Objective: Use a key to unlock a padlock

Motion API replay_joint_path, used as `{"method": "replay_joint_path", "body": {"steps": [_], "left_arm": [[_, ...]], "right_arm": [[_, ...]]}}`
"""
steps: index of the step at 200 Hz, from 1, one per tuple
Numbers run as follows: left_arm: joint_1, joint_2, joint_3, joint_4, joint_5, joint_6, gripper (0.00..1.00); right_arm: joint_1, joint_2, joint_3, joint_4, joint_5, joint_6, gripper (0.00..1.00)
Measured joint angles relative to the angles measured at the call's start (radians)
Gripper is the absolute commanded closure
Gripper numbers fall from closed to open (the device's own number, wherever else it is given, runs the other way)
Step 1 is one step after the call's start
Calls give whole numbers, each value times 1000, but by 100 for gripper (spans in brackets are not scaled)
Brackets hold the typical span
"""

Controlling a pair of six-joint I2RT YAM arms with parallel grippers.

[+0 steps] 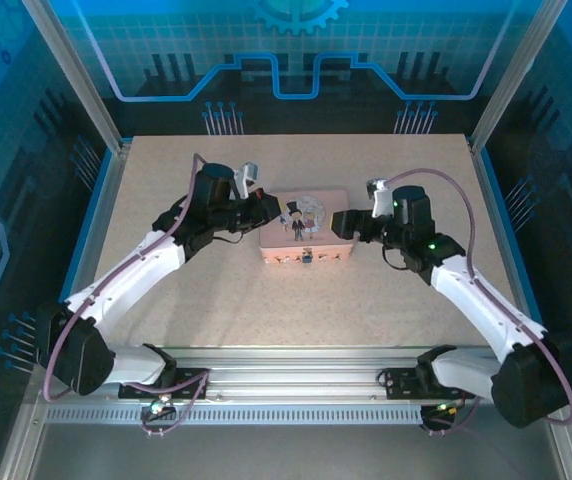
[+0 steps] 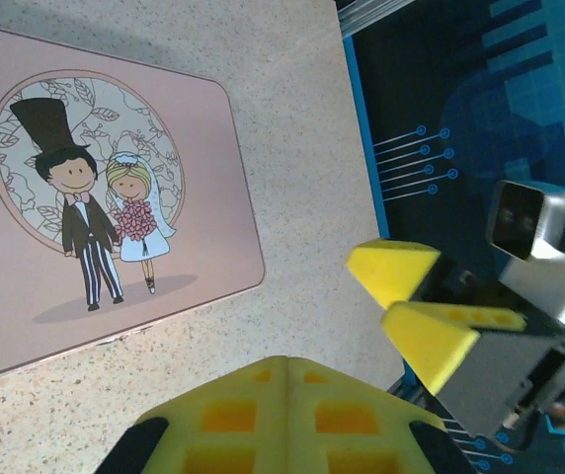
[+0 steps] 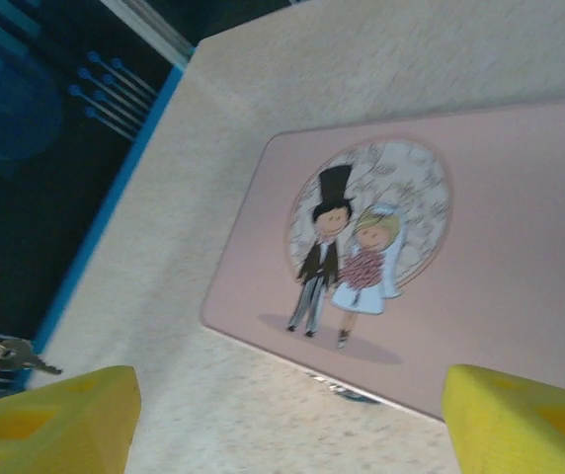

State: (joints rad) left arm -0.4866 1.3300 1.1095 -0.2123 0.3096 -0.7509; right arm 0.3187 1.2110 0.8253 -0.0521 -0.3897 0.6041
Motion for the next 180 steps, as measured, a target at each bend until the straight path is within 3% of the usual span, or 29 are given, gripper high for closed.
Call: {"method": "replay_joint_path", "body": {"steps": [26,59,134,180], "left_arm": [[-29,-19,-26,35,-26,7,100],[-48,-40,-46,96,-53,6,100],[-69,-55,-59,203,-70,-16,100],[-89,-63,-81,280,-72,-56,100]], "right_arm": [[2,82,-70,222,-147,207,23],[39,109,-118,451,-214,404,25],[94,79,-117,688,-223,597,40],[140,81,-105,761,-221,665,58]]}}
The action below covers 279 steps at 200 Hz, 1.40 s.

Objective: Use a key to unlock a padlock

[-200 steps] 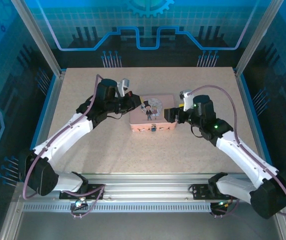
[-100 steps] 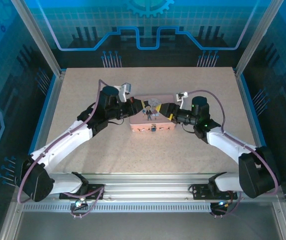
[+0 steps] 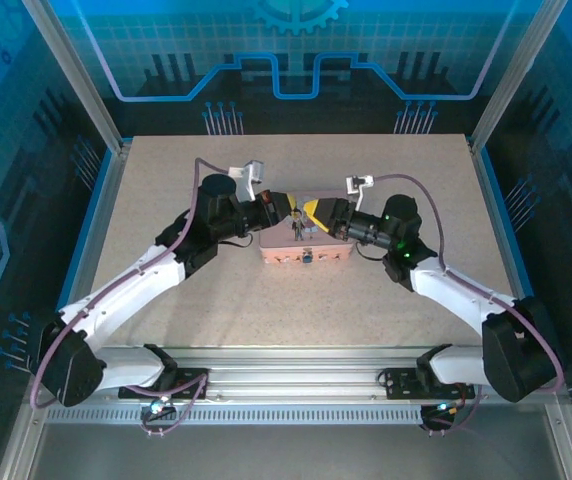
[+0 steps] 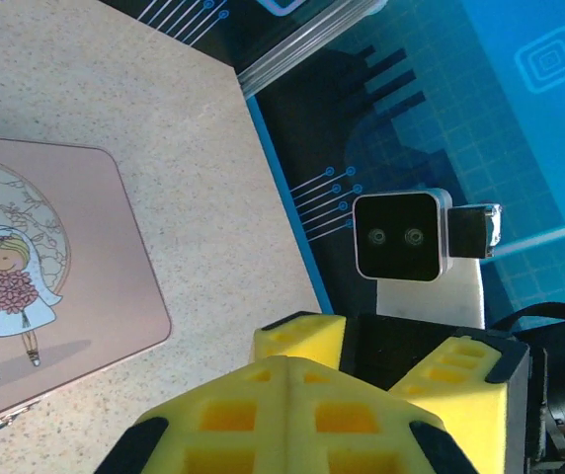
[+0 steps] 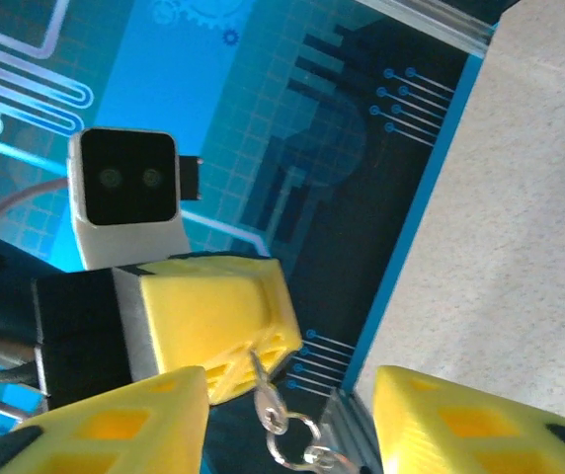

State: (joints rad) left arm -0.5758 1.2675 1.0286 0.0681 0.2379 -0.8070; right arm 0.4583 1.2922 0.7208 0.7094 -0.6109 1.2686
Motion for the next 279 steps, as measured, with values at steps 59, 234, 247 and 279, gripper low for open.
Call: {"method": "replay_joint_path", "body": {"steps": [59,234,247,279], "left_arm": [[-4,-9,-24,68,-12,-34,100],[-4,-85,-87,143,-66,-60,100],[-5,-91,-90,147,-67,-60,100],[-6,-101,-90,148,-72,-60,100]], "right_arm": [[24,58,47,119,-30,47,68],[58,69,48,149,-56,54,81],[58,69,48,148,-56,56,84],[58,69,48,155,-56,58,97]]}}
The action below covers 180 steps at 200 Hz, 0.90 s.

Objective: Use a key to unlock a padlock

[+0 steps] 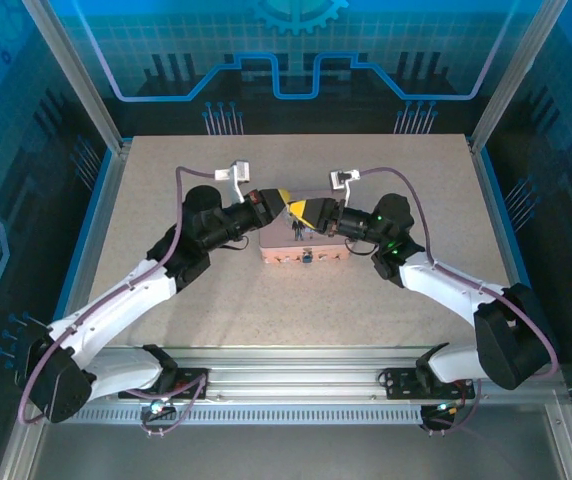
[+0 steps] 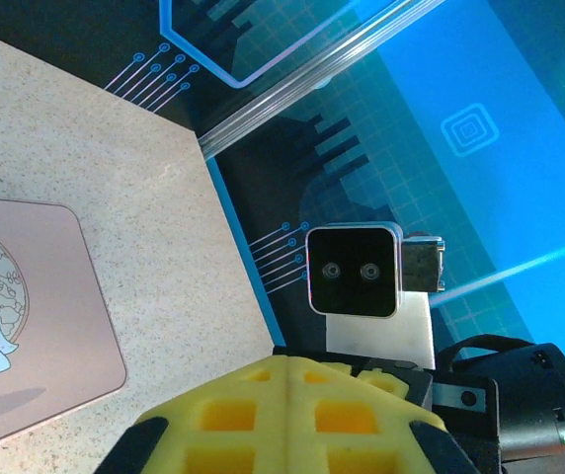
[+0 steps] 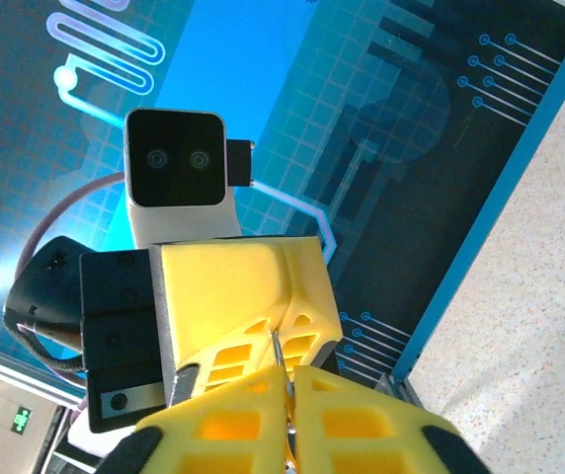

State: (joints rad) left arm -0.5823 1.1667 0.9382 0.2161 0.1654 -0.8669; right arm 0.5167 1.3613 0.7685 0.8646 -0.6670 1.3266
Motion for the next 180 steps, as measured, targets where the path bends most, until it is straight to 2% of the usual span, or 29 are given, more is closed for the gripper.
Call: {"method": "replay_joint_path", "body": {"steps": [5,15,19,26,30,43,56,84,129,180], "left_arm": [[-1,0,0,0,-2,0,100],[-1,-2,-2,0,-4,0,100],[-1,-3,-3,1,-4,-1,92],[-1,-4,-5,1,-5,-5,72],[-1,-4,-5,0,-4,-6,66],[0,-5,-6,-2,-4,-16,54],[4,-7,-6,-5,0,-24,48],[38,-23,-6,-37,59,-26,41],[124,-23,17,-142,236,-21,42],[139,39,89,-180,475,-18,44]], "right_arm": [[0,0,0,2,0,-2,100],[0,0,0,1,0,1,100],[0,0,0,1,0,1,100],[0,0,0,-1,0,-2,100],[0,0,0,-2,0,-3,100],[0,-1,0,-13,-3,-15,100],[-1,-6,1,-39,-10,-31,100],[-18,-33,24,-149,-42,-98,100],[-72,-98,94,-403,-126,-260,100],[-105,-114,167,-647,-234,-423,100]]}}
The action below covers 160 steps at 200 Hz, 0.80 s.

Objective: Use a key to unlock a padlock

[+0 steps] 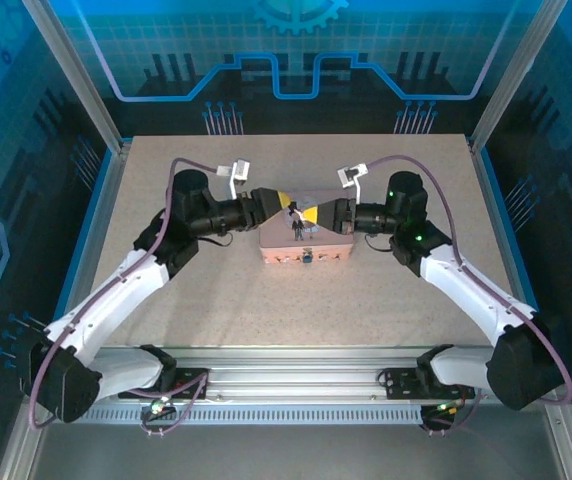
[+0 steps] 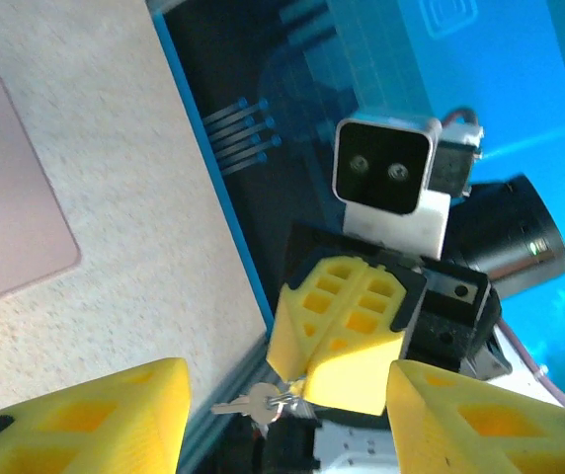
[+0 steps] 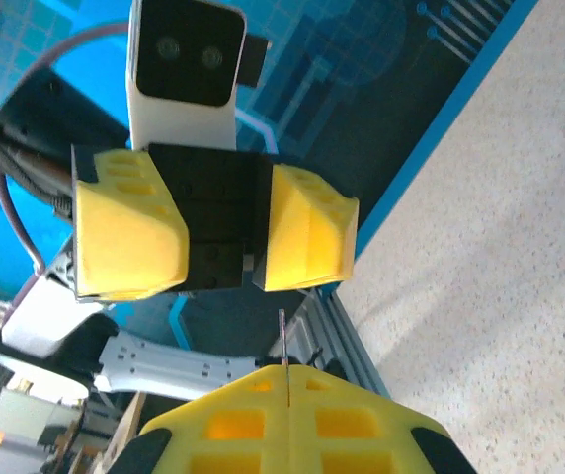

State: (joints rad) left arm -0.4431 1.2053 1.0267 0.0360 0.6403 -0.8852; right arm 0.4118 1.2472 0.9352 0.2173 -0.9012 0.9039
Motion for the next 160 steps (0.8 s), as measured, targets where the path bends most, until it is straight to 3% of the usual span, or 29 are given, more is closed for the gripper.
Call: {"method": "replay_joint_path", "body": {"steps": [16,48,160], "left_arm": [[0,20,2,-3,54,-1,40],[0,41,16,-26,107,2,43],[-31,66,44,-55,169,41,80]], "right_arm": [[0,0,9,-47,-24,-33,100],[-1,0,20,-109,-56,-79,100],[-1,9,49,-166,-103,-127,100]]}}
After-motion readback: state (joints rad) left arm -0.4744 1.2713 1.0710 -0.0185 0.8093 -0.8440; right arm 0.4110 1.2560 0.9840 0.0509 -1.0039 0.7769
